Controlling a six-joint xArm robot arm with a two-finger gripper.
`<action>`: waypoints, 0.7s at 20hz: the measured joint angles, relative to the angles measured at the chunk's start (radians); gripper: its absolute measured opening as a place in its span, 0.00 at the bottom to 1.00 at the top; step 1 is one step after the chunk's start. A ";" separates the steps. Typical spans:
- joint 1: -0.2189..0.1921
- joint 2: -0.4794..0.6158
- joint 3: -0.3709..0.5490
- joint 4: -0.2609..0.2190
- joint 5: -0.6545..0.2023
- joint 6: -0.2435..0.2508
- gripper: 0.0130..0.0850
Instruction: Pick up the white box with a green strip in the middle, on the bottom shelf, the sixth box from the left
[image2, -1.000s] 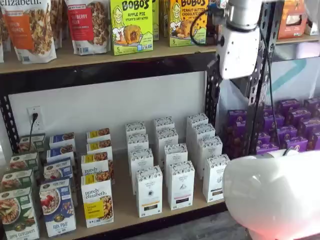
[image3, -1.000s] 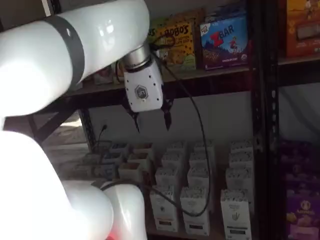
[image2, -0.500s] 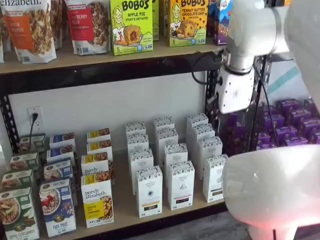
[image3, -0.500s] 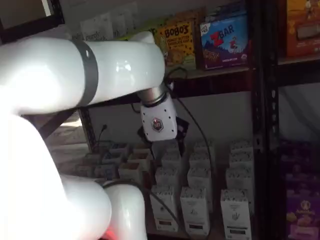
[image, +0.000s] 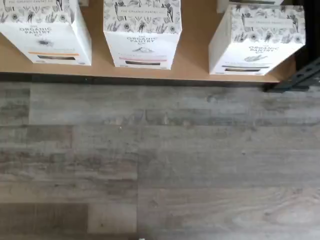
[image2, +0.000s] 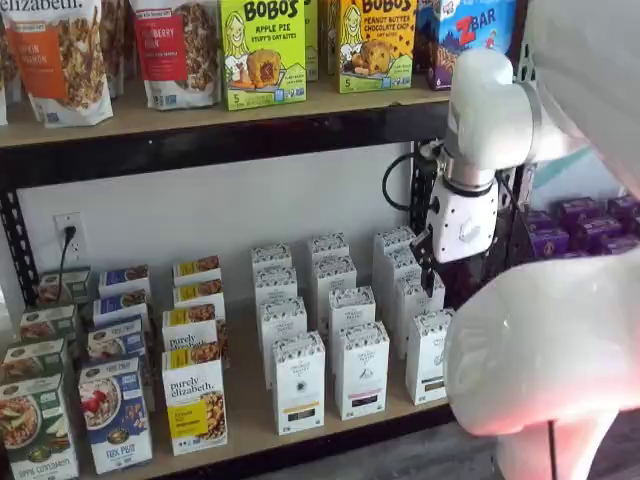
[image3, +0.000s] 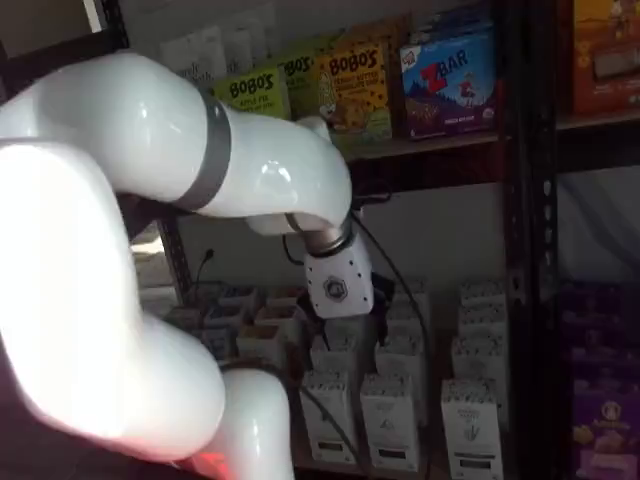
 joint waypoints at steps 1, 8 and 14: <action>-0.008 0.027 0.000 0.008 -0.026 -0.012 1.00; -0.049 0.236 -0.023 0.027 -0.207 -0.065 1.00; -0.067 0.420 -0.068 0.060 -0.352 -0.111 1.00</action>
